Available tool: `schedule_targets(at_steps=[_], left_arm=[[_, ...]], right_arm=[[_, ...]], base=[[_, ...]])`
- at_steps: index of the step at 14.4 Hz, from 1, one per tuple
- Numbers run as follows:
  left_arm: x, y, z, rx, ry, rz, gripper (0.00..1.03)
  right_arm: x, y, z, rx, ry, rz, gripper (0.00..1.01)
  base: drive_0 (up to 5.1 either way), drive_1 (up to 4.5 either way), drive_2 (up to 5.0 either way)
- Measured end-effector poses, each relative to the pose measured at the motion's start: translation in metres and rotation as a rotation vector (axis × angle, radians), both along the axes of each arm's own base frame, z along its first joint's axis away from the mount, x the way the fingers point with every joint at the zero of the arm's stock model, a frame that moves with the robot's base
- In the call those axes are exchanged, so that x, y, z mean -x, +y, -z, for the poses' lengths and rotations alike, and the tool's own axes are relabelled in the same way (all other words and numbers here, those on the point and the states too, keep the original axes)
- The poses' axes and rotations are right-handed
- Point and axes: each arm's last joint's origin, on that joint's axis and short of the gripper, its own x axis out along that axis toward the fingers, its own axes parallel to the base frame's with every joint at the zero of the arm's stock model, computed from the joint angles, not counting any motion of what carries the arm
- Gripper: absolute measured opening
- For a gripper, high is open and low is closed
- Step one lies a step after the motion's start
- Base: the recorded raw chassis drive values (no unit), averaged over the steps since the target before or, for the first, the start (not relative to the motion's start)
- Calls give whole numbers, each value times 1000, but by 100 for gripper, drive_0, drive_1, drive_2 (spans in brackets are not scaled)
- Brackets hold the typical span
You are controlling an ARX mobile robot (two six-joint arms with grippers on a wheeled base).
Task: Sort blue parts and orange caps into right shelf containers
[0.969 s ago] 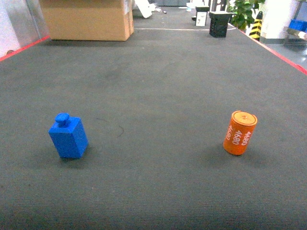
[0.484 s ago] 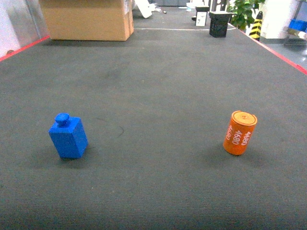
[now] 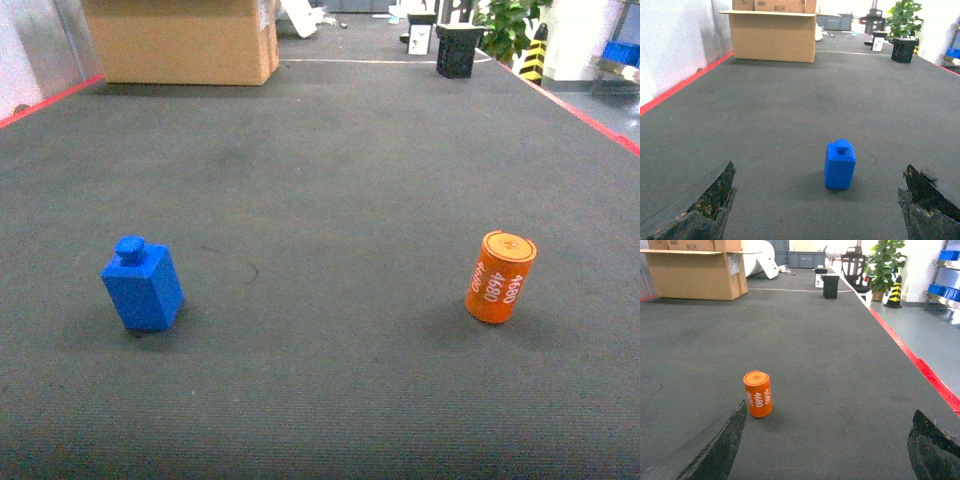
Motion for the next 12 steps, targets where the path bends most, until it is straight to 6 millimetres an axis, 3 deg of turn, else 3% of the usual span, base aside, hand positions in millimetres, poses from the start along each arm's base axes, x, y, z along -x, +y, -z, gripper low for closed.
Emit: schedule_targets(at_steps=[2, 3, 6, 7, 9, 11, 12], left_arm=[[0, 0, 1, 2, 27, -35, 98], [-6, -7, 0, 9, 53, -114, 98], [-40, -33, -20, 8, 41, -136, 98], [-70, -37, -36, 35, 7, -111, 98], [-114, -45, -38, 43, 29, -47, 98], [-149, -52, -17, 20, 142, -26, 98], [-160, -54, -10, 16, 171, -29, 98]], right_arm=[[0, 0, 1, -1, 8, 18, 98], [-5, 5, 0, -5, 20, 109, 98], [-34, 22, -9, -8, 24, 171, 98], [-61, 29, -25, -42, -23, 139, 98], [-105, 40, -34, -74, -43, 63, 98], [-146, 53, -11, -88, 73, 17, 98], [-155, 57, -2, -86, 118, 3, 98]], base=[[0, 0, 0], [0, 0, 0], [0, 0, 0], [0, 0, 0], [0, 0, 0], [0, 0, 0], [0, 0, 0]])
